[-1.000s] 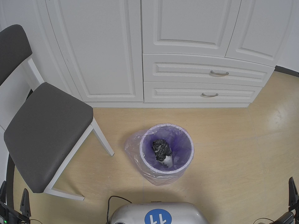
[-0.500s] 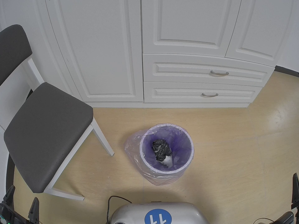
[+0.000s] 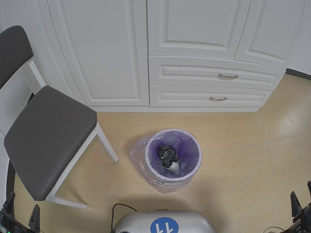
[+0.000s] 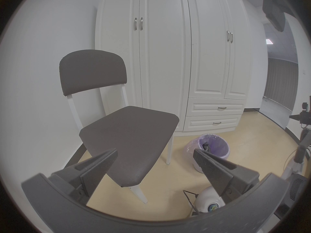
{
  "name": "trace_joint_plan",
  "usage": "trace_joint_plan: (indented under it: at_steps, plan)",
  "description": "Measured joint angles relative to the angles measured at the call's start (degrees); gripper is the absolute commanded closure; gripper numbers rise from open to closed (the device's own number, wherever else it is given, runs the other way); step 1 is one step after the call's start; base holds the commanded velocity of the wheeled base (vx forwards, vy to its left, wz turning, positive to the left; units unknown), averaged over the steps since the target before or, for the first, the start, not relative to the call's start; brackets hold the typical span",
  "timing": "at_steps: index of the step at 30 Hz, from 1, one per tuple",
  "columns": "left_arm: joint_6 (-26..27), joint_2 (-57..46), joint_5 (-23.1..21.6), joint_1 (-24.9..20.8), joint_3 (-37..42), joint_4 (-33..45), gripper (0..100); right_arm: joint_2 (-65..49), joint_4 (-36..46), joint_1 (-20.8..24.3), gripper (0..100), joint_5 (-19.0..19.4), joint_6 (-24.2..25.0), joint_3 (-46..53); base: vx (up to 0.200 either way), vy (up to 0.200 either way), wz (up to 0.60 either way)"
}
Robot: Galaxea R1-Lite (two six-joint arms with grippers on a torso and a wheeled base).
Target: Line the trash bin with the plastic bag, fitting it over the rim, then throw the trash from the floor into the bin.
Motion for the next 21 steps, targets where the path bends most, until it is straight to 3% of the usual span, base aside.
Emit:
trace_joint_plan:
  at_steps: [11, 15, 21]
  plan:
    - [-0.1, 0.0, 0.0, 0.0, 0.0, 0.0, 0, 0.0, 0.6, 0.0, 0, -0.6, -0.4, 0.0, 0.000, 0.000, 0.00]
    - [-0.1, 0.0, 0.0, 0.0, 0.0, 0.0, 0, 0.0, 2.2, 0.0, 0, 1.3, -2.4, 0.0, 0.000, 0.000, 0.00]
    - [-0.1, 0.1, 0.0, 0.0, 0.0, 0.0, 0, 0.0, 2.5, 0.1, 0, 1.2, -0.7, 0.0, 0.000, 0.000, 0.00]
